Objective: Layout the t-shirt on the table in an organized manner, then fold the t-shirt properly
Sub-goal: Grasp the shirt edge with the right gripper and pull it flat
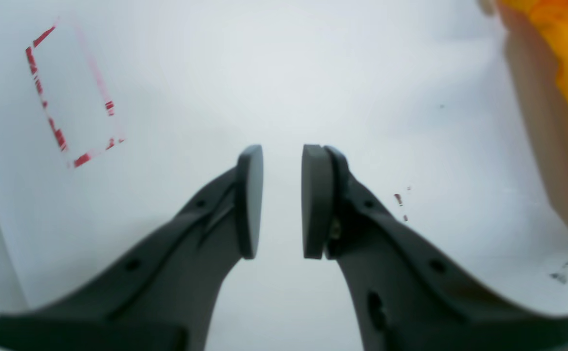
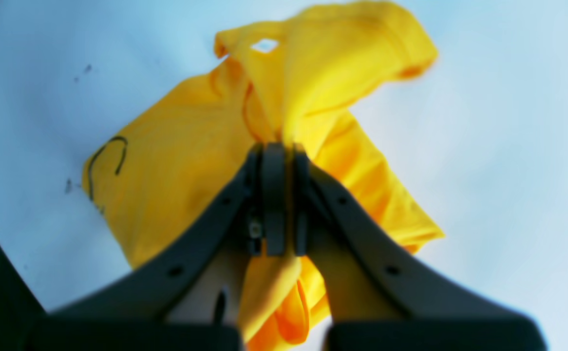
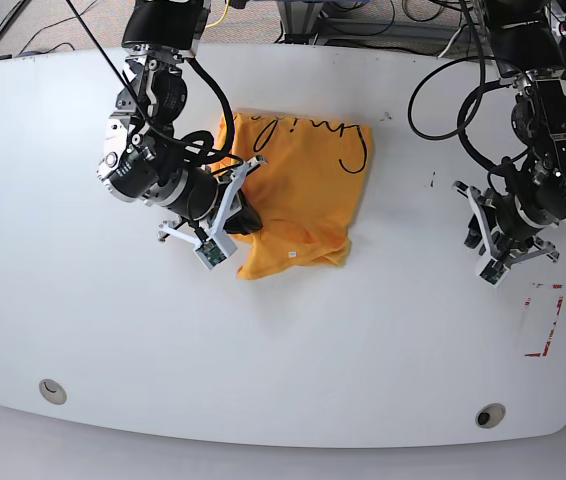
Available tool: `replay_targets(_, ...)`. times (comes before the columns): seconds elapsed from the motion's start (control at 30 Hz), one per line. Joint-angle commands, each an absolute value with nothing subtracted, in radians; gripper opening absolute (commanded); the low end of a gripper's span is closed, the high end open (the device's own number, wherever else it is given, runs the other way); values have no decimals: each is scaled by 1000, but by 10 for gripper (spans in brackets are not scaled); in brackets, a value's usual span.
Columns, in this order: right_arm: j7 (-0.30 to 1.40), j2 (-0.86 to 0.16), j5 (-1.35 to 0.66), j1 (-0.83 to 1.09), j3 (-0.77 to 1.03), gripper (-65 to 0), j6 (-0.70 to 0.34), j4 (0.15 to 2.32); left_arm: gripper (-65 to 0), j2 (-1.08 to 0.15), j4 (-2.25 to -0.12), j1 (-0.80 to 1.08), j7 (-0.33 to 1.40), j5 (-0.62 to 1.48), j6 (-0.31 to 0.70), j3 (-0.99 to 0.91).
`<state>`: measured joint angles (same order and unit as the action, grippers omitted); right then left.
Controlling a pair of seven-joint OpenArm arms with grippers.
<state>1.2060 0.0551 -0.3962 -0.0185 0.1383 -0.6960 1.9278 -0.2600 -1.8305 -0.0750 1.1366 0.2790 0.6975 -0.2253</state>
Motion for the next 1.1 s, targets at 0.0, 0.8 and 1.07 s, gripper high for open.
replay_targets(0.0, 1179, 39, -424, -19, 131, -650, -698, 1989, -525, -272, -1845, -91, 1124, 286, 698, -216)
replay_targets(0.8, 1129, -99, -627, 2, 254, -650, -698, 1979, -525, -272, -1844, -90, 1122, 286, 698, -151)
replay_targets(1.07, 1047, -133, -625, -28, 282, -514, -698, 1733, -525, -274, -1845, -90, 1124, 286, 698, -87)
